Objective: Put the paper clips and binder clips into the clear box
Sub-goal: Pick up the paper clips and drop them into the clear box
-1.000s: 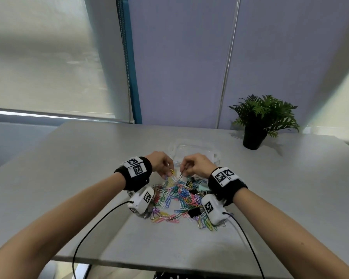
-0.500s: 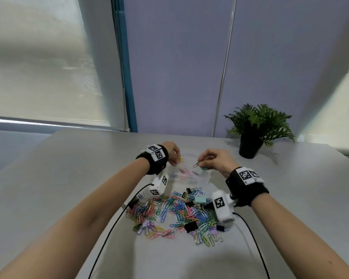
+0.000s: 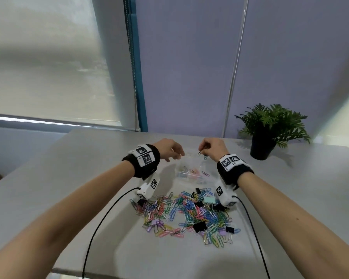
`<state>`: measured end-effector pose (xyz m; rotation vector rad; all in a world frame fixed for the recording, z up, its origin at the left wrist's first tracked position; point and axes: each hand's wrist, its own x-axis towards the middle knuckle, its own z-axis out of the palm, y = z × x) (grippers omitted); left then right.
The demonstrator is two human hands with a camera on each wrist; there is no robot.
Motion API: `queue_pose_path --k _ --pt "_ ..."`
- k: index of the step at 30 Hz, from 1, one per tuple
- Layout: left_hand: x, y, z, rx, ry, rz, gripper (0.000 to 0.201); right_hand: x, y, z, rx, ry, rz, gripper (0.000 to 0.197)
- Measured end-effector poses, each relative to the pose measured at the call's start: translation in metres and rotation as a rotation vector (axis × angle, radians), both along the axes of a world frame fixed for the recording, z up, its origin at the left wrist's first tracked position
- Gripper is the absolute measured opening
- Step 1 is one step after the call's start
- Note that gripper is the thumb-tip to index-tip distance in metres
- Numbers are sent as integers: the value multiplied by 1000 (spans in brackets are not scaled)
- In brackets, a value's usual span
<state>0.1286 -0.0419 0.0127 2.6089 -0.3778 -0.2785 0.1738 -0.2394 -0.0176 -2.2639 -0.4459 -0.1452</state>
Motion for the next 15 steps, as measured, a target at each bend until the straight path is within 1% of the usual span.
queue_pose_path --k 1,4,5,7,9,13,15 --pt "-12 9 3 21 23 -18 28 -1 2 -2 -77 -10 26 13" --pt "-48 38 5 93 81 -44 27 -11 5 -5 -421 40 134 13" --pt "-59 48 3 106 89 -40 26 -16 7 -5 -474 43 162 13" --pt "-79 65 -2 112 104 -24 22 -30 14 -2 -496 -9 205 15" --pt "-97 77 -10 122 130 -14 19 -48 26 0 -507 -34 306 12" --pt "-126 76 -33 158 227 -80 21 -90 57 -1 -611 114 625 17" --pt "-133 64 -46 233 196 -137 27 -105 72 -9 -674 121 747 17"
